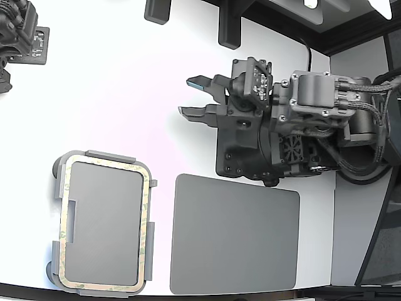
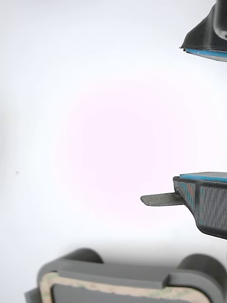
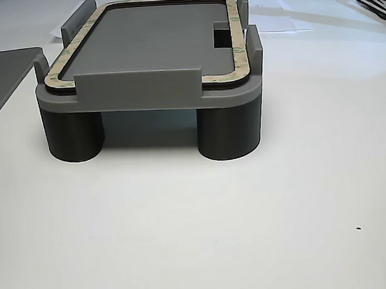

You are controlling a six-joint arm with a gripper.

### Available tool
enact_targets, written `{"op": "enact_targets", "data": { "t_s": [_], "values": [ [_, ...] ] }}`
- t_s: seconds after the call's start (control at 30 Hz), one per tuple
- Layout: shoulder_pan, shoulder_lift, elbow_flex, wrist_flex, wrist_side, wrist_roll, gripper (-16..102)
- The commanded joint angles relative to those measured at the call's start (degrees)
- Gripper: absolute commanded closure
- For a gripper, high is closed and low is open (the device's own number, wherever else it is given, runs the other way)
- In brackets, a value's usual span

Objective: Move top rectangular frame to the holder.

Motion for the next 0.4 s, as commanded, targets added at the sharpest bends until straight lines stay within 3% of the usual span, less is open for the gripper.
{"op": "enact_targets", "data": {
  "t_s": [0.0, 0.1, 0.37],
  "values": [
    [-0.97, 5.36, -0.44, 0.09, 0.44, 0.26, -14],
    [-0.97, 7.12, 0.09, 0.79, 3.52, 2.11, -14],
    [-0.97, 7.12, 0.09, 0.79, 3.43, 2.11, -14]
  ]
}}
